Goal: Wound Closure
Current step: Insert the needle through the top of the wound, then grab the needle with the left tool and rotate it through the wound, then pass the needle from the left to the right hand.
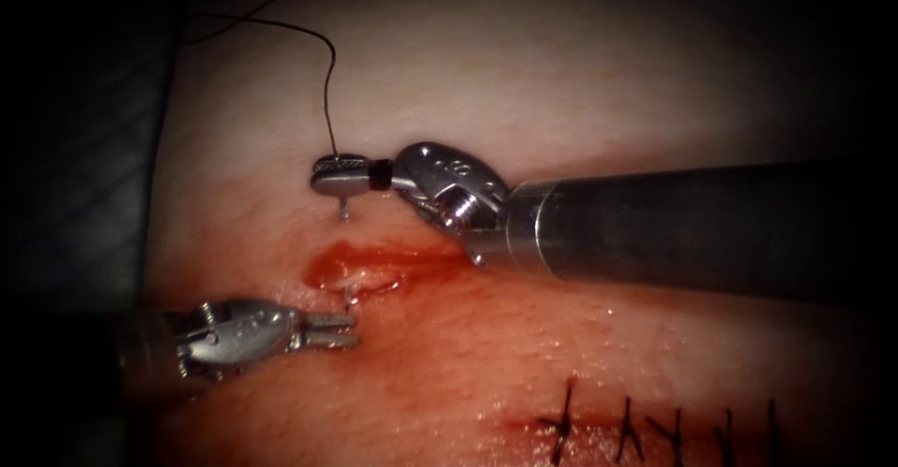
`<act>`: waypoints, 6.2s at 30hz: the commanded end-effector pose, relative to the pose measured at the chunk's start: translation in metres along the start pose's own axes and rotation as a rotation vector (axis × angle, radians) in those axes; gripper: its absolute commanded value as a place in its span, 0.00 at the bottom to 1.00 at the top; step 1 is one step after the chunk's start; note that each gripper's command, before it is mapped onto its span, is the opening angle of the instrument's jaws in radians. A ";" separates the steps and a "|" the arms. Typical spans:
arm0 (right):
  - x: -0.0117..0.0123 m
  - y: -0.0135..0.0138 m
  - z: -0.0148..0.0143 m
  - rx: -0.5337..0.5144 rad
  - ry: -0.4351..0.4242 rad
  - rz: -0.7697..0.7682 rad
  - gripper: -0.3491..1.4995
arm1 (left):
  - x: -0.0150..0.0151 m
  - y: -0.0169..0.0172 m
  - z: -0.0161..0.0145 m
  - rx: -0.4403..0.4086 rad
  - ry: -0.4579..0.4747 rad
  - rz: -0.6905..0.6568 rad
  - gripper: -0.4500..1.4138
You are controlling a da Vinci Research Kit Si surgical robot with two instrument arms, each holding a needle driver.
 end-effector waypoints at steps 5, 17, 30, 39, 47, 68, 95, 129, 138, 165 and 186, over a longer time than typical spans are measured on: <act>-0.0003 0.0003 0.0008 -0.040 -0.065 0.266 0.00 | -0.0005 -0.0001 0.0002 -0.005 -0.003 0.005 0.14; -0.0042 -0.0033 0.0009 0.068 -0.124 0.505 0.00 | -0.0006 -0.0004 0.0001 -0.005 -0.004 0.006 0.16; -0.0034 -0.0015 -0.0017 0.124 -0.073 0.351 0.59 | -0.0001 -0.0012 -0.0001 0.033 0.054 0.148 0.33; 0.0003 0.0028 -0.0057 0.085 0.019 0.269 0.64 | -0.0003 -0.0003 0.0005 0.081 0.091 0.388 0.39; -0.0002 0.0031 -0.0060 0.076 0.024 0.257 0.52 | 0.0000 0.0001 0.0020 0.109 0.122 0.547 0.32; -0.0008 0.0039 -0.0061 0.026 0.037 0.248 0.41 | -0.0008 -0.0028 0.0039 0.199 0.164 0.600 0.00; 0.0004 0.0024 -0.0060 -0.005 -0.190 -0.223 0.67 | 0.0030 -0.0011 0.0001 -0.251 0.322 -0.220 0.00; -0.0033 0.0030 -0.0059 -0.033 -0.381 -0.241 0.74 | 0.0101 0.0030 -0.0063 -0.473 0.500 -0.099 0.00; -0.0042 0.0028 -0.0060 -0.036 -0.379 -0.221 0.67 | 0.0132 0.0004 -0.0081 -0.201 0.531 0.308 0.00; -0.0008 0.0027 -0.0069 -0.071 -0.231 0.051 0.45 | 0.0115 -0.0028 -0.0063 0.067 0.530 0.468 0.00; 0.0002 -0.0036 -0.0069 0.080 -0.155 0.543 0.87 | 0.0079 -0.0013 -0.0026 0.158 0.517 0.759 0.00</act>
